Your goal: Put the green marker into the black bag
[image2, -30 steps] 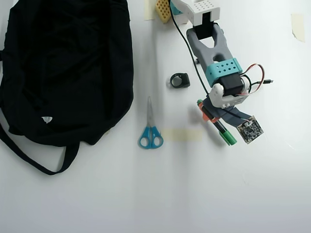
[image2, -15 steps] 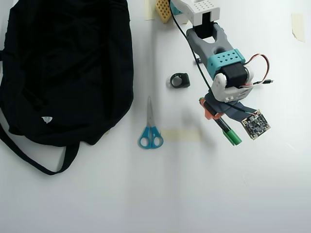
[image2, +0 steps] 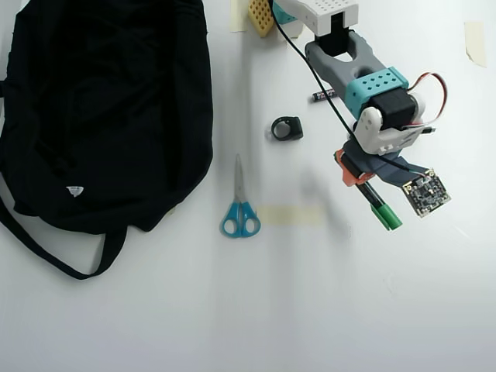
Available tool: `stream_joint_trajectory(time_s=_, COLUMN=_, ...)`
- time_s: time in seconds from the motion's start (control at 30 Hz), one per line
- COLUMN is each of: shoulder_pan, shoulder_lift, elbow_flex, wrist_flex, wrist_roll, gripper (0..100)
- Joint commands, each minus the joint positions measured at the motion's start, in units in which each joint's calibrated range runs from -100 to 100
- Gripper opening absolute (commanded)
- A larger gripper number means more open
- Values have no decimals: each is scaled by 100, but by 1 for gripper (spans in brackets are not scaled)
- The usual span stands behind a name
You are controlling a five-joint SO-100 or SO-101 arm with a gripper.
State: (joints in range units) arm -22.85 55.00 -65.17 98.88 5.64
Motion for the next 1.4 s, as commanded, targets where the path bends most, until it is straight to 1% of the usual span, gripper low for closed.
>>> stream_joint_trajectory(time_s=0.0, shoulder_pan=-93, shoulder_lift=-496, elbow_flex=-338, wrist_flex=51, wrist_roll=-24, gripper=2)
stream_joint_trajectory(time_s=0.23, shoulder_pan=-11, shoulder_lift=-1118, elbow_flex=-239, wrist_flex=51, wrist_roll=-24, gripper=2)
stream_joint_trajectory(time_s=0.33, shoulder_pan=-11, shoulder_lift=-1434, elbow_flex=102, wrist_flex=43, wrist_roll=-24, gripper=2)
stream_joint_trajectory(time_s=0.57, shoulder_pan=-11, shoulder_lift=-2347, elbow_flex=1630, wrist_flex=-190, wrist_roll=-24, gripper=2)
stream_joint_trajectory(time_s=0.73, shoulder_pan=153, shoulder_lift=-2961, elbow_flex=2753, wrist_flex=-732, wrist_roll=-24, gripper=2)
stream_joint_trajectory(time_s=1.07, shoulder_pan=714, shoulder_lift=-4820, elbow_flex=5304, wrist_flex=-1826, wrist_roll=-24, gripper=2)
stream_joint_trajectory(time_s=1.27, shoulder_pan=1029, shoulder_lift=-5807, elbow_flex=6347, wrist_flex=-1947, wrist_roll=-29, gripper=2)
stream_joint_trajectory(time_s=1.37, shoulder_pan=1171, shoulder_lift=-6313, elbow_flex=6742, wrist_flex=-1956, wrist_roll=-228, gripper=2)
